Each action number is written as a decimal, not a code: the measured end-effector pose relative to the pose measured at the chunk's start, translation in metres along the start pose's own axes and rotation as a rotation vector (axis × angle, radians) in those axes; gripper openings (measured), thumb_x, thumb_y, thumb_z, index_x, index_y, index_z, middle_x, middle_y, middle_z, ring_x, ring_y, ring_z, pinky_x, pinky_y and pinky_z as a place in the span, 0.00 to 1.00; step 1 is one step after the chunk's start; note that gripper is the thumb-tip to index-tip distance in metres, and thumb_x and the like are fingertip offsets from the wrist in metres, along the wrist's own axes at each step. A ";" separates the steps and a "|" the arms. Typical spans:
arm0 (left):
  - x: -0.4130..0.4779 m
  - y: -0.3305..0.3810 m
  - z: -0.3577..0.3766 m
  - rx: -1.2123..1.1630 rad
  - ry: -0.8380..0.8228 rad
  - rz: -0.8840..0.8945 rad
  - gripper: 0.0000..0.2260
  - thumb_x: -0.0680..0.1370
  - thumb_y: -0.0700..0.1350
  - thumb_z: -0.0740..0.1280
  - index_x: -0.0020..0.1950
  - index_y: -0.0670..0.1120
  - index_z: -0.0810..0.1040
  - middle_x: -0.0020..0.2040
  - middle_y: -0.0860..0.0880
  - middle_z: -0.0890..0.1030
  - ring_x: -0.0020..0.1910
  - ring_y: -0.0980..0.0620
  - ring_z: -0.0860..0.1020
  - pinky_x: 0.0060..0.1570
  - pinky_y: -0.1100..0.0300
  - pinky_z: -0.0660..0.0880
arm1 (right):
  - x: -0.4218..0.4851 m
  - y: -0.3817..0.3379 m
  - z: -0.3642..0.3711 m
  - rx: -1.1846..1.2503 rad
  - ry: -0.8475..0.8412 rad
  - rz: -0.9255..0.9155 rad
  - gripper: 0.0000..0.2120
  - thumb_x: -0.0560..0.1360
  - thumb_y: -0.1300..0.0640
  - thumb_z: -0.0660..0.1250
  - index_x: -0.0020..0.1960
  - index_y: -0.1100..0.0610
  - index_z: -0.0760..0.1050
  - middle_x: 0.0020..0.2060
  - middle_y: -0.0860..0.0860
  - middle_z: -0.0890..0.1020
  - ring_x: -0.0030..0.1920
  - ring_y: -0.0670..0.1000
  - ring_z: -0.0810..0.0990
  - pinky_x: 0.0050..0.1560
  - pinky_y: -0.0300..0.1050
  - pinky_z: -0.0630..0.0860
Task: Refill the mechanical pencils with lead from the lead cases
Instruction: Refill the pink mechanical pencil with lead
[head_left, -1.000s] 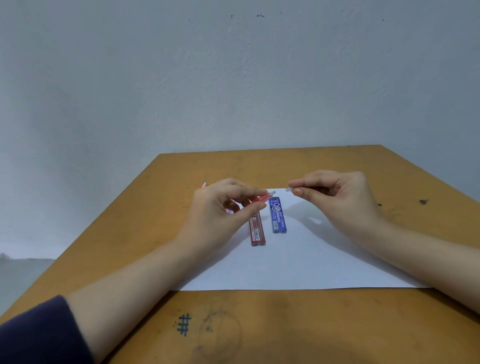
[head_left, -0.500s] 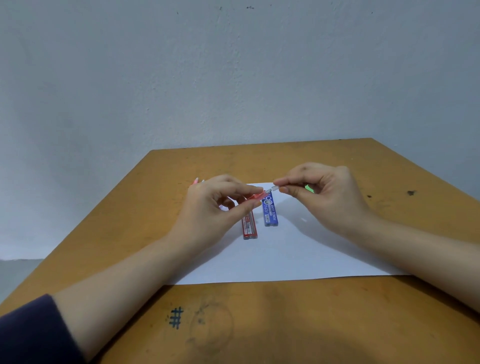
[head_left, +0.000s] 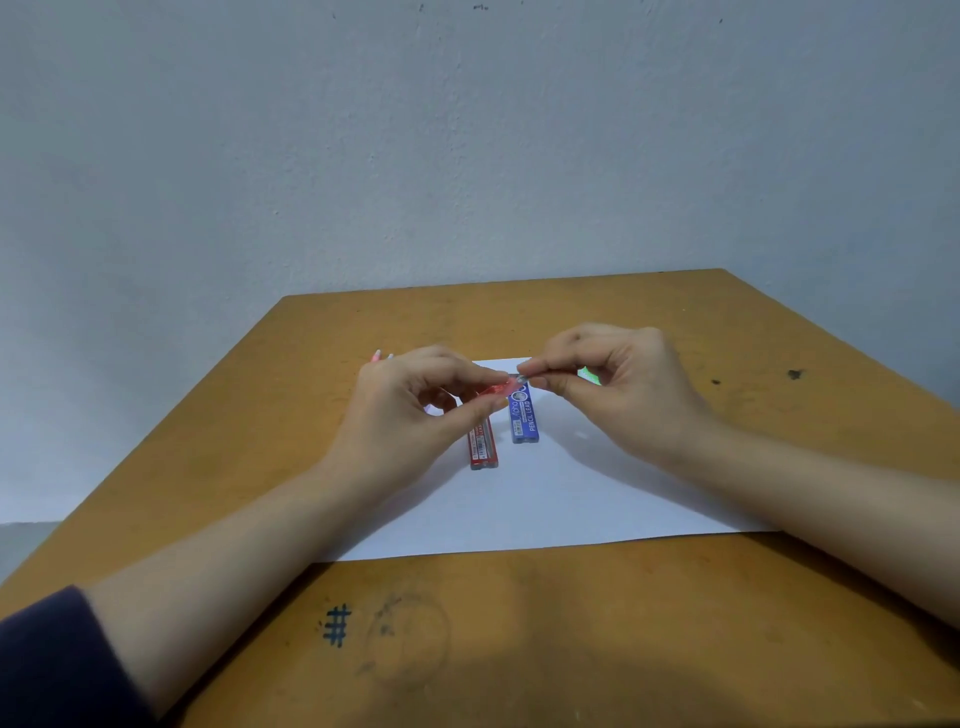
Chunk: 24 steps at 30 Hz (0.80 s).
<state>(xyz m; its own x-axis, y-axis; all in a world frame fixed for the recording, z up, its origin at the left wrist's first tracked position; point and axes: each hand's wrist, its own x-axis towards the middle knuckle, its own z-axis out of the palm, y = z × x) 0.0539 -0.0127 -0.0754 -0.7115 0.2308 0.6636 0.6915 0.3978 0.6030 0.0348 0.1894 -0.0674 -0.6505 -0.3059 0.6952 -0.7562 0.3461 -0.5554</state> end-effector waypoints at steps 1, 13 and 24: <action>-0.001 0.000 0.000 -0.007 -0.003 0.001 0.08 0.70 0.54 0.71 0.47 0.56 0.84 0.41 0.54 0.83 0.37 0.52 0.79 0.40 0.52 0.76 | -0.001 -0.001 0.001 0.012 -0.013 0.008 0.07 0.70 0.63 0.71 0.46 0.57 0.84 0.38 0.48 0.83 0.40 0.49 0.80 0.43 0.35 0.73; -0.002 0.005 0.004 -0.033 0.058 -0.005 0.03 0.69 0.44 0.74 0.40 0.45 0.82 0.41 0.53 0.82 0.38 0.53 0.80 0.40 0.53 0.79 | -0.004 -0.016 0.012 0.453 -0.011 0.506 0.06 0.70 0.64 0.72 0.46 0.57 0.83 0.33 0.45 0.83 0.33 0.38 0.78 0.39 0.30 0.73; -0.004 0.021 0.002 -0.013 -0.050 -0.324 0.08 0.73 0.40 0.73 0.46 0.53 0.83 0.34 0.52 0.84 0.31 0.55 0.82 0.43 0.56 0.80 | 0.014 -0.013 -0.001 1.175 0.175 0.846 0.08 0.82 0.60 0.55 0.48 0.57 0.72 0.39 0.58 0.84 0.41 0.55 0.85 0.45 0.54 0.81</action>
<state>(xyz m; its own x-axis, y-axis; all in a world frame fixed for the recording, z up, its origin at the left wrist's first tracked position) 0.0706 -0.0038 -0.0663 -0.8998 0.1374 0.4140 0.4294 0.4461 0.7852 0.0359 0.1815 -0.0499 -0.9695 -0.2439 -0.0240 0.1637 -0.5715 -0.8041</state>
